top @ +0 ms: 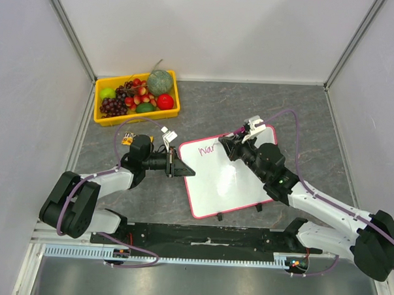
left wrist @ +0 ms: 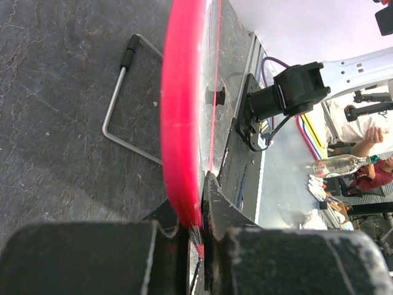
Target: Write a sentence on the whiteboard
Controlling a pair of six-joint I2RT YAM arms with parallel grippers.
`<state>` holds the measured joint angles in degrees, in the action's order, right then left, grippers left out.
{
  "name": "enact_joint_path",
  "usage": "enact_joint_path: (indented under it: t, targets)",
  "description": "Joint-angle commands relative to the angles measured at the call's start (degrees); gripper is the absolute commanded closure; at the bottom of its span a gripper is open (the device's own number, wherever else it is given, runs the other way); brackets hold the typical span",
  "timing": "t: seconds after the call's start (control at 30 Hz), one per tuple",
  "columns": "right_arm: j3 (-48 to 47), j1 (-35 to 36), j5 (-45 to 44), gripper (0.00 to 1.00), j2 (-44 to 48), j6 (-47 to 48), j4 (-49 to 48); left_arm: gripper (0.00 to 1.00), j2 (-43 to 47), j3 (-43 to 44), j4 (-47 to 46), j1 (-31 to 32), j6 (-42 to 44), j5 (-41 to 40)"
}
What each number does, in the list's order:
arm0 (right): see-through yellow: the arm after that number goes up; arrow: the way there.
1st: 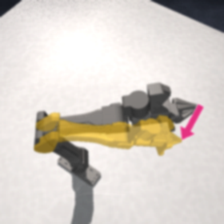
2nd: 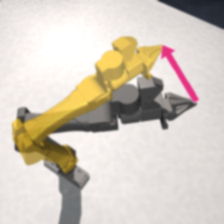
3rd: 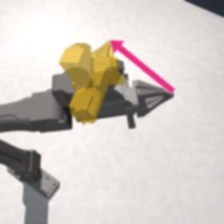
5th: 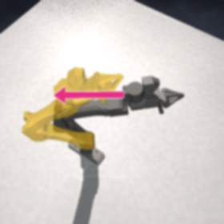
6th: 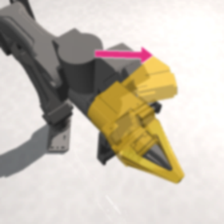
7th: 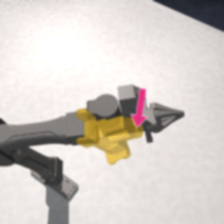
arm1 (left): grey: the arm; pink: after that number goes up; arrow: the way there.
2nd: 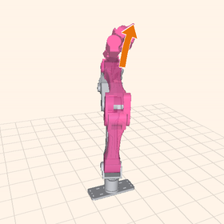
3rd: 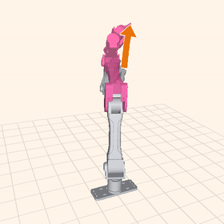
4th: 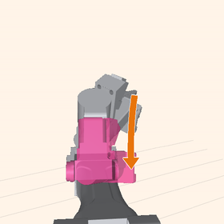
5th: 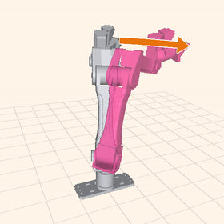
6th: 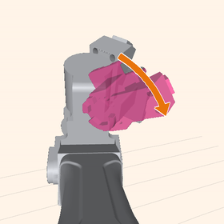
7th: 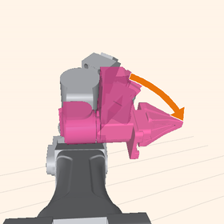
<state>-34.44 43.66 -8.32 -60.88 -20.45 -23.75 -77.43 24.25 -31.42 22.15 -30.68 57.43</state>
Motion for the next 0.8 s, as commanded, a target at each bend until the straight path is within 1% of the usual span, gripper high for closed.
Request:
enact_joint_path:
  t: [0.0, 0.23, 0.77]
  targets:
    - [-1.2, -0.3, -2.2, 1.0, -0.1, 1.6, 2.2, 0.98, 0.0, -2.0, 1.9, 0.7, 11.6, -3.2]
    - [1.1, -0.4, -1.6, 1.0, 1.4, 0.7, 2.4, 0.98, 0.1, -1.8, 1.9, 0.7, 11.7, -3.2]
    - [-0.4, -0.3, -1.5, 1.0, 3.7, 0.2, 1.9, 0.98, 0.0, -1.8, 1.9, 0.6, 11.6, -3.3]
